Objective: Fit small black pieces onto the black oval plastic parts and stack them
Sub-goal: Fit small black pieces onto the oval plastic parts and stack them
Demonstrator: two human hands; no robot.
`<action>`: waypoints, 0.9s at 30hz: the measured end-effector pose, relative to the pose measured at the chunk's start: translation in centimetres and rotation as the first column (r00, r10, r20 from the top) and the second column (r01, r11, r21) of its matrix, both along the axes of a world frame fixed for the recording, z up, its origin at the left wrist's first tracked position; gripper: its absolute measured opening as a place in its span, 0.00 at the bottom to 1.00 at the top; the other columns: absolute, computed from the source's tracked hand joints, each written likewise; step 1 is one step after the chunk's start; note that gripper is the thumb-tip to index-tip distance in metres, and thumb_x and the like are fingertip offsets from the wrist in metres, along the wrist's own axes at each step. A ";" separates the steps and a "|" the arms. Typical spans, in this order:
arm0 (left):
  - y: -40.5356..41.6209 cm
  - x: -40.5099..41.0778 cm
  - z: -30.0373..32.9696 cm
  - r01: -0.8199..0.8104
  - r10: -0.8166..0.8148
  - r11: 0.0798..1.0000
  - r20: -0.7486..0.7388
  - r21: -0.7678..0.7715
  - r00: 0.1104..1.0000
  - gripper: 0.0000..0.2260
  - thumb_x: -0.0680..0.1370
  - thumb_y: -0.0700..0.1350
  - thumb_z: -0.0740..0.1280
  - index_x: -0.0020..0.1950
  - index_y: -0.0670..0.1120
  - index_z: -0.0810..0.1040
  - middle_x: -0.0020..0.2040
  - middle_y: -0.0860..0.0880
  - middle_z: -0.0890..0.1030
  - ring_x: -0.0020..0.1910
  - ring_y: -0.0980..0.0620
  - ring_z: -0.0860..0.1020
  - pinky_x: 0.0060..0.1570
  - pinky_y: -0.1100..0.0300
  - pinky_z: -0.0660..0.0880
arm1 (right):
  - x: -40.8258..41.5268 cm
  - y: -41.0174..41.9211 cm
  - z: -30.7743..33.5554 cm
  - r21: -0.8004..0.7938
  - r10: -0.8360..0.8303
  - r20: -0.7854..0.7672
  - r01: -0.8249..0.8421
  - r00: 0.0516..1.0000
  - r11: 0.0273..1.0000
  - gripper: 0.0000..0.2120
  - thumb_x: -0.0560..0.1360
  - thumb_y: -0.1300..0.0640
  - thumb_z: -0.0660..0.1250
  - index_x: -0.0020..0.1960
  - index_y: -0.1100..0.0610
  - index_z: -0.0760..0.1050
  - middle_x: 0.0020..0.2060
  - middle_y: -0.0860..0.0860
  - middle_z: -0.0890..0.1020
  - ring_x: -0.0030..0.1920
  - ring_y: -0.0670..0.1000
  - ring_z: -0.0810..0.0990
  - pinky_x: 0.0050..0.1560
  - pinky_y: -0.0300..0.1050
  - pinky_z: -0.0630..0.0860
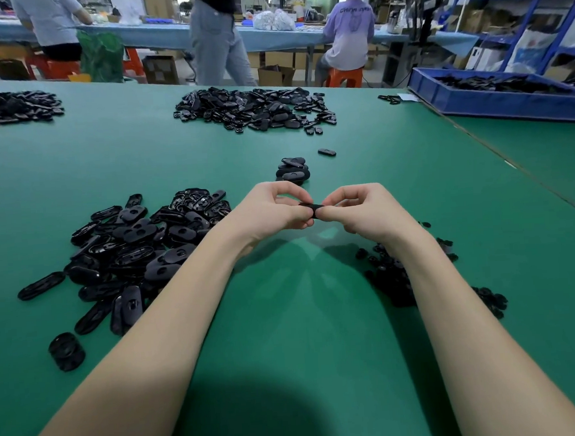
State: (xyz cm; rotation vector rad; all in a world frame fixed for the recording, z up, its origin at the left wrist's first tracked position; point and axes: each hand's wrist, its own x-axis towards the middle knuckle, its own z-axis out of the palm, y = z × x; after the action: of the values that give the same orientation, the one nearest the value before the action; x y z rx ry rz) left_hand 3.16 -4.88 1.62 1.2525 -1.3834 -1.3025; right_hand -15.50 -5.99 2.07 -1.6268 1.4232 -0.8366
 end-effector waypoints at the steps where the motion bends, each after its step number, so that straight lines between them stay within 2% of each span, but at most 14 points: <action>1: 0.0 0.0 0.0 -0.006 0.006 1.000 0.011 -0.002 1.000 0.06 0.76 0.32 0.71 0.49 0.41 0.80 0.41 0.43 0.86 0.40 0.50 0.84 0.50 0.60 0.82 | 0.1 -0.1 -0.2 -0.007 -0.014 0.007 0.014 1.000 1.000 0.05 0.71 0.52 0.79 0.38 0.50 0.84 0.29 0.41 0.79 0.25 0.39 0.71 0.37 0.39 0.68; 5: 0.1 0.0 0.0 -0.019 0.019 1.000 0.003 -0.005 1.000 0.06 0.76 0.32 0.72 0.50 0.41 0.80 0.43 0.41 0.86 0.40 0.50 0.84 0.51 0.60 0.81 | 0.3 -0.1 -0.6 -0.019 -0.045 0.040 0.046 0.998 0.999 0.06 0.70 0.53 0.78 0.37 0.51 0.83 0.31 0.43 0.79 0.27 0.39 0.72 0.37 0.37 0.69; 8: 0.1 -0.3 -0.1 -0.050 0.050 0.999 0.012 0.000 0.999 0.06 0.76 0.32 0.71 0.50 0.40 0.80 0.41 0.42 0.85 0.38 0.50 0.84 0.50 0.61 0.82 | 0.5 -0.1 -0.8 -0.028 -0.072 0.032 0.073 0.997 0.997 0.07 0.70 0.52 0.78 0.37 0.51 0.82 0.32 0.45 0.81 0.30 0.39 0.74 0.35 0.32 0.70; 13: 0.1 -1.1 -0.2 -0.105 0.106 0.994 0.054 -0.020 0.993 0.06 0.77 0.33 0.72 0.51 0.41 0.80 0.40 0.43 0.85 0.37 0.51 0.83 0.52 0.61 0.81 | 0.5 -0.1 -0.9 -0.030 -0.132 0.072 0.135 0.989 0.990 0.07 0.69 0.53 0.79 0.37 0.53 0.82 0.32 0.44 0.81 0.28 0.37 0.74 0.30 0.27 0.67; 19: 0.2 -1.5 -0.7 -0.120 0.129 0.990 0.119 -0.075 0.985 0.05 0.77 0.35 0.72 0.49 0.44 0.80 0.40 0.46 0.85 0.37 0.53 0.84 0.50 0.61 0.79 | 1.1 0.1 -1.0 -0.031 -0.188 0.046 0.189 0.981 0.981 0.10 0.66 0.52 0.79 0.34 0.52 0.79 0.30 0.43 0.81 0.32 0.42 0.76 0.34 0.34 0.69; 21: 0.1 -0.9 -0.5 -0.077 0.102 0.986 0.176 -0.145 0.979 0.06 0.77 0.37 0.72 0.50 0.46 0.80 0.41 0.46 0.86 0.41 0.52 0.85 0.51 0.61 0.79 | 0.8 0.2 -0.8 0.002 -0.164 0.119 0.165 0.979 0.986 0.09 0.68 0.53 0.79 0.35 0.51 0.80 0.29 0.42 0.80 0.29 0.40 0.74 0.30 0.31 0.67; 23: 0.0 -0.2 -0.3 -0.013 0.086 0.973 0.307 -0.230 0.948 0.07 0.76 0.39 0.73 0.51 0.49 0.82 0.44 0.49 0.86 0.43 0.54 0.85 0.50 0.64 0.78 | 0.5 0.4 -0.7 0.044 -0.152 0.142 0.147 0.978 0.988 0.07 0.70 0.52 0.79 0.37 0.50 0.82 0.29 0.41 0.79 0.26 0.39 0.71 0.28 0.31 0.65; 25: -0.1 0.2 -0.1 0.037 0.103 0.952 0.433 -0.304 0.896 0.08 0.75 0.40 0.74 0.51 0.51 0.83 0.45 0.53 0.86 0.43 0.59 0.83 0.48 0.69 0.76 | 0.3 0.5 -0.5 0.077 -0.165 0.145 0.155 0.975 0.985 0.06 0.70 0.50 0.79 0.41 0.48 0.83 0.31 0.41 0.82 0.30 0.43 0.71 0.31 0.35 0.64; 27: -0.4 0.4 -0.1 0.036 0.163 0.930 0.496 -0.367 0.853 0.09 0.74 0.40 0.74 0.50 0.52 0.84 0.46 0.56 0.86 0.42 0.61 0.83 0.45 0.73 0.73 | 0.3 0.4 -0.3 0.111 -0.174 0.162 0.157 0.971 0.981 0.07 0.71 0.48 0.78 0.45 0.49 0.83 0.34 0.41 0.85 0.31 0.45 0.71 0.31 0.37 0.65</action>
State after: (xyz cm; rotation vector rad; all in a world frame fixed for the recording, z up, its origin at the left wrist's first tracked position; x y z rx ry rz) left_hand 3.56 -5.25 1.52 1.4269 -1.8413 -0.6205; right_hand -15.19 -5.56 1.72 -1.3430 1.4677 -0.9628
